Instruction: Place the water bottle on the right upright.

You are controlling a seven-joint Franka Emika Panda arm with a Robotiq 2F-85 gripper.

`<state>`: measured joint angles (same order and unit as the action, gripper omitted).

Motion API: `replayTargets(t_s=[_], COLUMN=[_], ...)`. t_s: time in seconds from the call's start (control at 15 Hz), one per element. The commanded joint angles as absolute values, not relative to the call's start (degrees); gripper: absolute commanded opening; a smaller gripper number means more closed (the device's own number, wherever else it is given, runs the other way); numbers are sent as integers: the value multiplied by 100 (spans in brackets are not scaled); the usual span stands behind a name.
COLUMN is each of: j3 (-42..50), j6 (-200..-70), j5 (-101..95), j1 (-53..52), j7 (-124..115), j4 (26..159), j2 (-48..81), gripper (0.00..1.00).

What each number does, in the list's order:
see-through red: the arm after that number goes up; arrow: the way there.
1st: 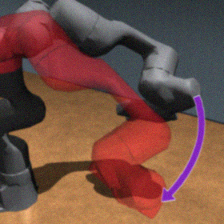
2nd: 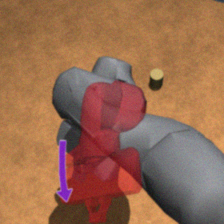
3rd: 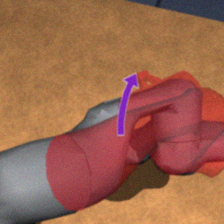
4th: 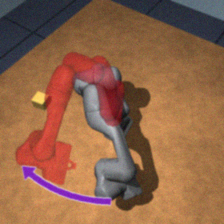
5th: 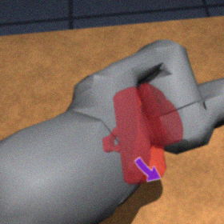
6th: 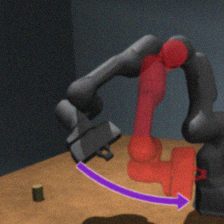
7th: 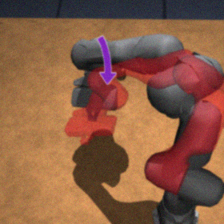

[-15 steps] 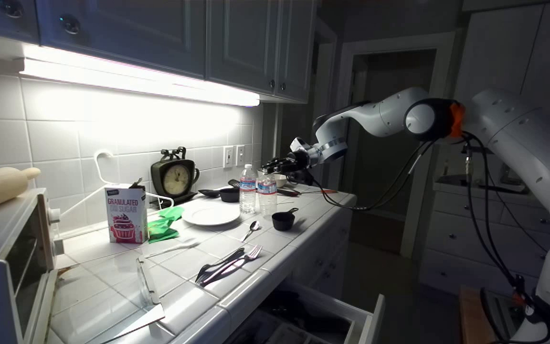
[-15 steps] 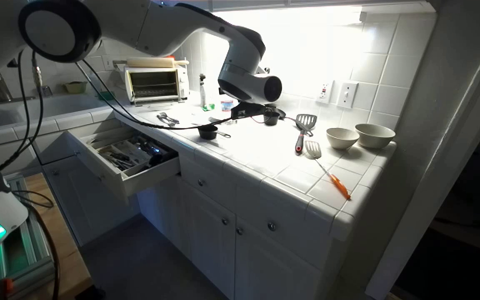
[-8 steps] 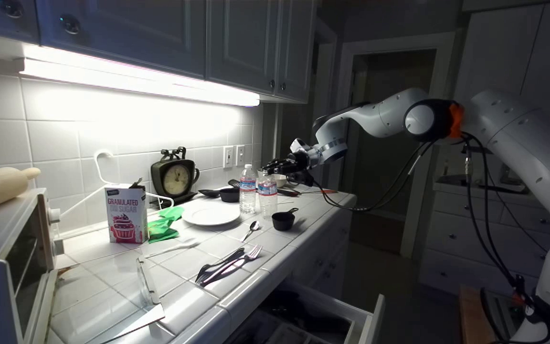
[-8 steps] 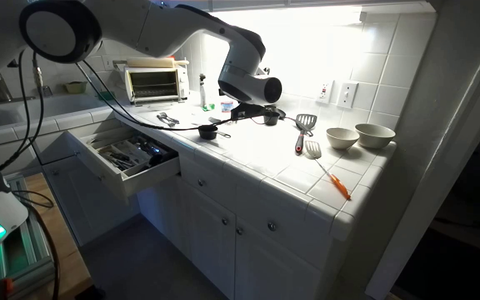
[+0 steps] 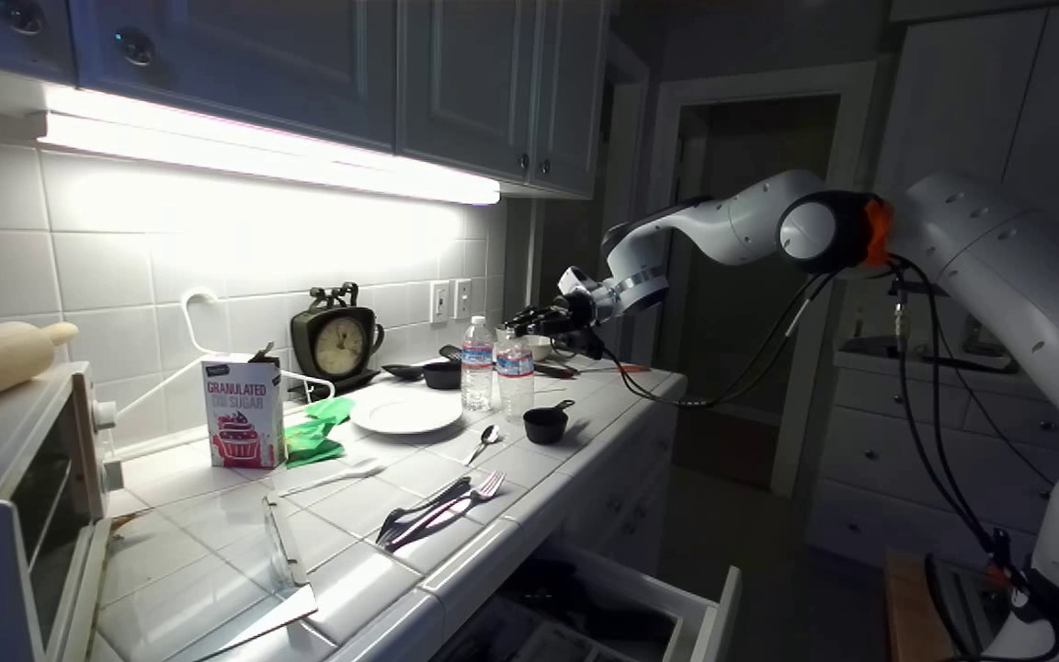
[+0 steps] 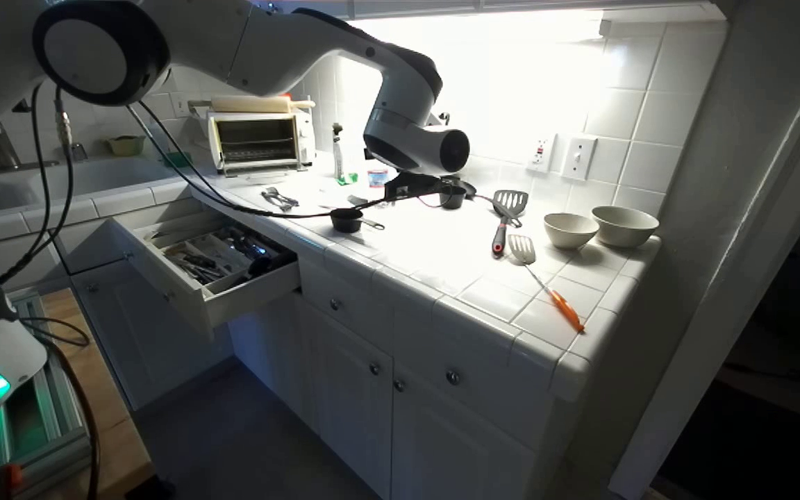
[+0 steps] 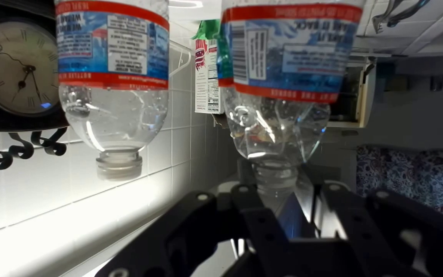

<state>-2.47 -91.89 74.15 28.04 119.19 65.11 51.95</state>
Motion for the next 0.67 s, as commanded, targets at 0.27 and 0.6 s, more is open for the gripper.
replayTargets(t_s=[0.27, 0.6], j3=[-145, -140], j6=[-9030, -8962], j5=[7594, 7600], j1=[2765, 2800], j7=[11869, 11862], j4=[6295, 6298], j2=[5354, 5368], gripper=[8, 8])
